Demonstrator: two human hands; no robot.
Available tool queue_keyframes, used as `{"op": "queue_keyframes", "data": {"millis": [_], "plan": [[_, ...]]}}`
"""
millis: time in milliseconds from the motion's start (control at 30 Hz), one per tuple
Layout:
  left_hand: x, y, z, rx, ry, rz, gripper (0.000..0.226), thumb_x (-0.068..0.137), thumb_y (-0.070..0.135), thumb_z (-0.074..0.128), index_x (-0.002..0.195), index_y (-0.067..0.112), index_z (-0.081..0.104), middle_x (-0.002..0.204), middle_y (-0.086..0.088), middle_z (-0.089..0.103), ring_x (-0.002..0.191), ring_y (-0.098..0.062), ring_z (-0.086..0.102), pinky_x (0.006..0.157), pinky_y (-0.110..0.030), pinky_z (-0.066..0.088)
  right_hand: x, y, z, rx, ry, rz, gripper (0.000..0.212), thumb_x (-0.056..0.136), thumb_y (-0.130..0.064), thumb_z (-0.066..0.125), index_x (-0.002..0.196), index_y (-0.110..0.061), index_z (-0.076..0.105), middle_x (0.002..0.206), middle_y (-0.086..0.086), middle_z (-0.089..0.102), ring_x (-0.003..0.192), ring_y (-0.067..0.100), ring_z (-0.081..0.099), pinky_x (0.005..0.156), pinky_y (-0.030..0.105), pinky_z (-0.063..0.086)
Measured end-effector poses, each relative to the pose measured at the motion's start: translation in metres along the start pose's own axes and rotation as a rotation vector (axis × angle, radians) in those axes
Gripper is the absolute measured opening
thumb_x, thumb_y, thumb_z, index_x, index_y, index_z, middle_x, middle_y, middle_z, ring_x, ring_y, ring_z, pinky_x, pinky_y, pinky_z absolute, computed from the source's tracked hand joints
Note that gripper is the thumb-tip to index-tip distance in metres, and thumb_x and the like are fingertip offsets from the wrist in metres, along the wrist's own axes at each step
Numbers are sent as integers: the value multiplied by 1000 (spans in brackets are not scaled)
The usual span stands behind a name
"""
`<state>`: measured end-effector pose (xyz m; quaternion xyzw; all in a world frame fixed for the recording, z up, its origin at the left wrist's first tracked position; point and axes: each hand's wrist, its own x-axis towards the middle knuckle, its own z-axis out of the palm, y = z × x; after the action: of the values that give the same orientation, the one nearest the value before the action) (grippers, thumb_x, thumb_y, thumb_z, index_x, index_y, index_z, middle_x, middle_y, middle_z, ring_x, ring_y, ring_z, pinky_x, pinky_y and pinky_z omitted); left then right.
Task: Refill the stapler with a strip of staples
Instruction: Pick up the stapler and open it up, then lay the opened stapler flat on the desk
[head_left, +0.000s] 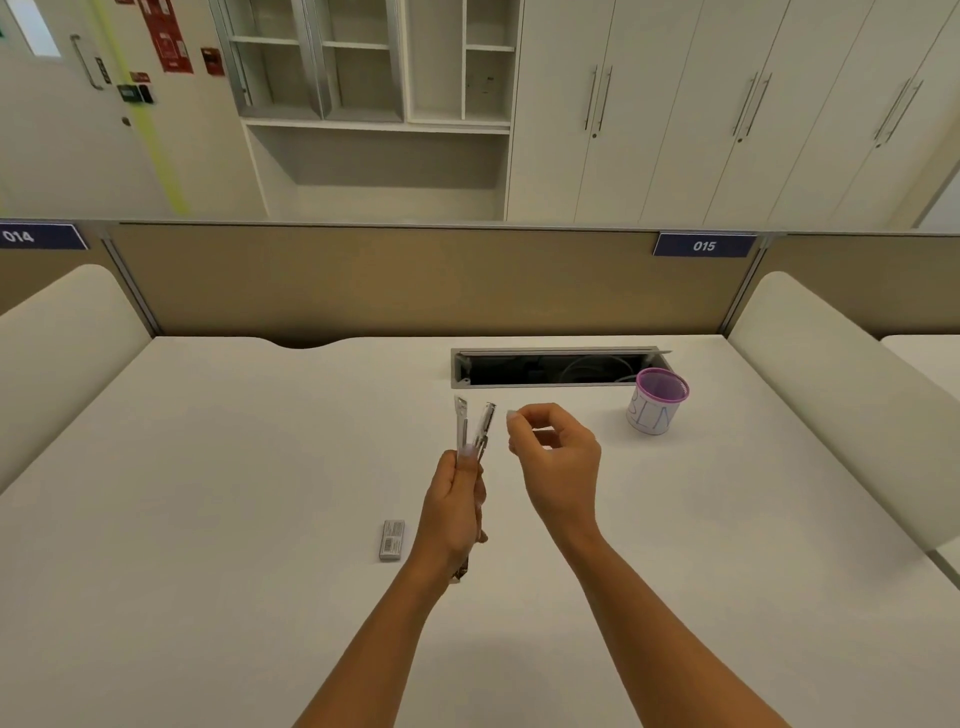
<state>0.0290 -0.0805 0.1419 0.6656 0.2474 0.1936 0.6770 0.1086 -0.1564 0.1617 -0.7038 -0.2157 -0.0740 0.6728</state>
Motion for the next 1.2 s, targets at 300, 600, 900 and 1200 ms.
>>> {"op": "queue_keyframes", "data": {"millis": [300,600,900,1200], "plan": [[4,7,-4,-110,-83,-73,39,100,41,28,86,9,46,48,6,43,34,-6,37,43,-21,47,8,10,-9,283,-140,306,6,88,-26,69,84,-23,71,80,-7,72,79,12,72,61,18,56],[20,8,3,-125,-136,-145,40,100,41,29,82,11,47,46,7,45,33,-6,37,41,-23,48,58,25,-41,346,-121,438,5,85,-10,70,86,-7,74,82,9,76,80,21,76,67,22,59],[36,3,13,-133,-139,-181,38,101,40,31,80,13,47,47,8,44,33,-7,36,40,-23,47,149,82,-108,50,33,553,9,83,-6,73,76,-8,67,78,12,69,67,17,70,53,17,58],[53,-5,33,-132,-137,-210,37,100,41,32,81,13,47,48,6,43,34,-8,34,40,-24,47,224,145,-152,-438,101,579,24,83,-13,73,104,-2,68,108,18,68,102,30,66,84,40,59]]}}
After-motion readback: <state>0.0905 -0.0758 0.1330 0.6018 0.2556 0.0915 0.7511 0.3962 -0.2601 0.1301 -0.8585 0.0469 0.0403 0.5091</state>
